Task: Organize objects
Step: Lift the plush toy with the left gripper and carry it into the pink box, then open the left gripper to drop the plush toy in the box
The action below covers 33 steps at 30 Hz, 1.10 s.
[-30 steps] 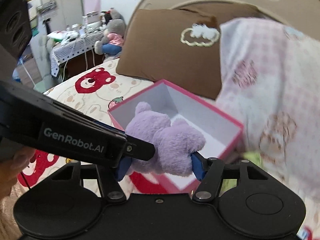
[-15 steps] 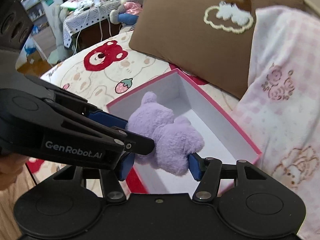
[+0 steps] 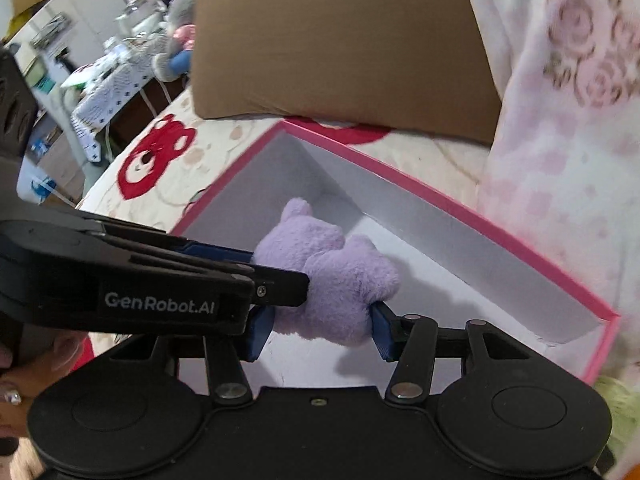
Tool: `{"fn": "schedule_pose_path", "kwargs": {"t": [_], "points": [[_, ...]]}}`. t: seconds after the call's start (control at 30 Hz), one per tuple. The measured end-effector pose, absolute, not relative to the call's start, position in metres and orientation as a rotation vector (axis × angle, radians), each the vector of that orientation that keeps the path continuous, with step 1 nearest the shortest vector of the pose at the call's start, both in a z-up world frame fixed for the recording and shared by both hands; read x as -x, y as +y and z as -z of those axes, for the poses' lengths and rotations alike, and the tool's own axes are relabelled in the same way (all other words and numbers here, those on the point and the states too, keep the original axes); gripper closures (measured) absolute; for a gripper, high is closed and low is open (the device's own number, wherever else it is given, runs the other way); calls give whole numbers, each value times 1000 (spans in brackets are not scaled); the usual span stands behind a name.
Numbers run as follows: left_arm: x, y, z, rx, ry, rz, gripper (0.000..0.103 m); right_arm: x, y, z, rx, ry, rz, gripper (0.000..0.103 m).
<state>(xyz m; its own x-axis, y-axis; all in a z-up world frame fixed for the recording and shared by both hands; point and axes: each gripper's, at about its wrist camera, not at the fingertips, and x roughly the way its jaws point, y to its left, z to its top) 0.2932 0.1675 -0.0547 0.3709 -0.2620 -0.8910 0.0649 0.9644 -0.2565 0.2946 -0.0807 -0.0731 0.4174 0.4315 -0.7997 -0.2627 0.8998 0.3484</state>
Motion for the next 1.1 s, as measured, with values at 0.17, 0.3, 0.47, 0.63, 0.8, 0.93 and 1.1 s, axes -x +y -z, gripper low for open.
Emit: {"fn": "schedule_pose_path", "kwargs": {"t": [0.17,0.3,0.47,0.63,0.8,0.93,1.1], "points": [[-318,172,80,200,1216,229,67,-312,-81,96,-221,1090,-398,52],[-330,167,98,171,1238,251,67,-324,-84,117,-230,1175,-326,62],[-337,161,107,163,1225,243,67,-325,-87,121,-237,1174,-289,65],[-341,155,111,151,1205,228,69,-329,-77,125,-184,1179,-236,66],[-344,154,112,133,1169,194,69,-336,-72,127,-185,1159,-226,66],[-346,155,114,157,1176,185,69,-339,-76,128,-203,1174,-230,63],[-342,150,111,137,1165,152,64,-319,-71,108,-68,1151,-296,61]]}}
